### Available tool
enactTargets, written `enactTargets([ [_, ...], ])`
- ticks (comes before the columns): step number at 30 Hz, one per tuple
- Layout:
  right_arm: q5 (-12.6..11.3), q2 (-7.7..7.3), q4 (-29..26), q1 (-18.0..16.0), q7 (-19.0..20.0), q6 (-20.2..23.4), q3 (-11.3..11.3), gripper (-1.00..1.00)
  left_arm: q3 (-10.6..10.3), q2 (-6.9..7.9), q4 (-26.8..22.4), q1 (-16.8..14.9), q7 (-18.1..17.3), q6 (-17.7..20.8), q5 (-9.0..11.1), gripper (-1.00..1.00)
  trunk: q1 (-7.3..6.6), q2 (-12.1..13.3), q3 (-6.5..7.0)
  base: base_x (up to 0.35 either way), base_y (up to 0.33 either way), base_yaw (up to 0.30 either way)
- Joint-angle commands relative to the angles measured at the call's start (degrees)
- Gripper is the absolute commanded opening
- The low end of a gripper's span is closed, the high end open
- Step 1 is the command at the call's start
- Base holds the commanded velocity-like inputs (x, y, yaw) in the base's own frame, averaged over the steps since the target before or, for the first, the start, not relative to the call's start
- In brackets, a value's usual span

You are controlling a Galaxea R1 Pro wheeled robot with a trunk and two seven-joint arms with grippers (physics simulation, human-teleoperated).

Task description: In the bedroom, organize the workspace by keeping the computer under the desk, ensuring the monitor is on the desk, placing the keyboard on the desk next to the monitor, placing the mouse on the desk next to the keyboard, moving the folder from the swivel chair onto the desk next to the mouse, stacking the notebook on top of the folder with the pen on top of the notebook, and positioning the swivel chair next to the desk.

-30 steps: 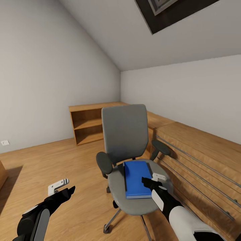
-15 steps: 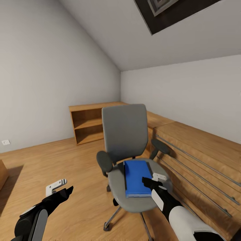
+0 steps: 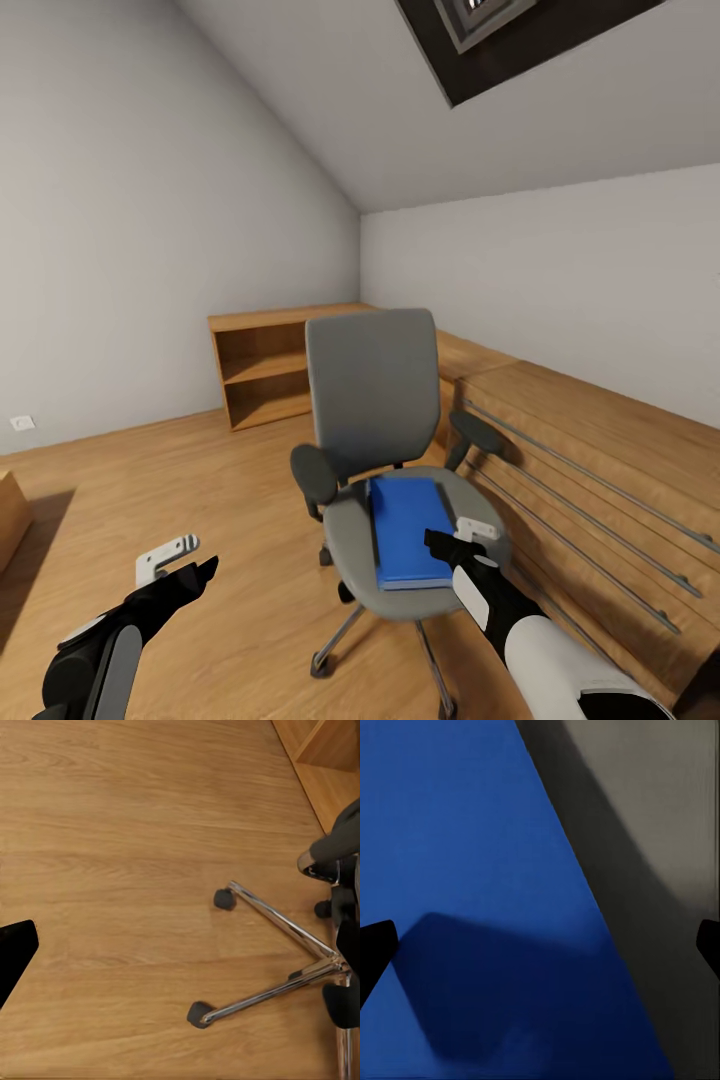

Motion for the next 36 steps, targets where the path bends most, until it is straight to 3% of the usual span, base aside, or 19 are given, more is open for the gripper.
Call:
enactTargets([
  [1,-0.5,0.02,0.5,0.0,-0.1,0.1,-0.1,1.0,0.1,-0.04,-0.1,0.0,0.4,0.3,0.6,1.0,-0.02,0.0,-0.07,-0.201,0.0,0.0],
  [36,-0.4,0.06,0.4,0.0,-0.1,0.1,-0.1,1.0,0.1,-0.12,-0.1,0.0,0.4,0.4,0.6,1.0,-0.02,0.0,-0.07,-0.102,0.0,0.0],
])
